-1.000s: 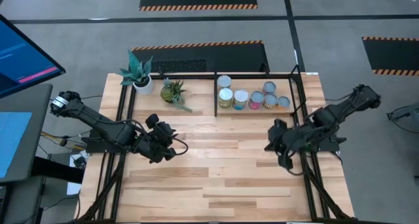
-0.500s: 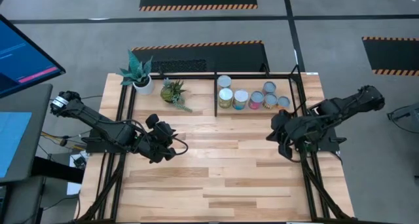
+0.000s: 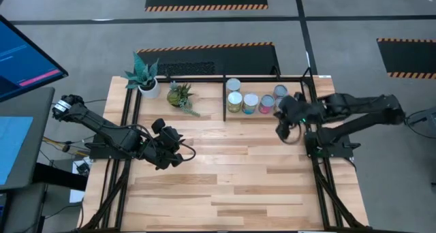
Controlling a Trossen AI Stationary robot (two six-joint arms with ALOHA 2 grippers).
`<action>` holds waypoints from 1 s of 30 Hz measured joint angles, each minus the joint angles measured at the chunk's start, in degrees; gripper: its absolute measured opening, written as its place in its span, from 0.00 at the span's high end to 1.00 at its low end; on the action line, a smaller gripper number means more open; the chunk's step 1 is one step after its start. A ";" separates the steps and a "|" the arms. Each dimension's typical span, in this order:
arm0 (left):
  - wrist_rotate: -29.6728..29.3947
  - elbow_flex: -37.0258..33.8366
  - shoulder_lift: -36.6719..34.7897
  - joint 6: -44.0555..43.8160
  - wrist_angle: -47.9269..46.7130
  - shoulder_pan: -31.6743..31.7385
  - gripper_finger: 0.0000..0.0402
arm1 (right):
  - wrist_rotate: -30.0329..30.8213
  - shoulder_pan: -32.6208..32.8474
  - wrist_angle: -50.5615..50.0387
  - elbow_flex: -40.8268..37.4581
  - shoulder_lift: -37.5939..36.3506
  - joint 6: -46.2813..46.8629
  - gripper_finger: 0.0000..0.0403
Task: Pick and place cans onto a shelf
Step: Adjust the canned goods on the shelf
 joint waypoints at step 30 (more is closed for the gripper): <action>0.24 0.00 0.00 -1.80 0.02 -0.02 0.83 | -12.86 -45.83 -0.99 -0.04 26.17 -22.08 0.98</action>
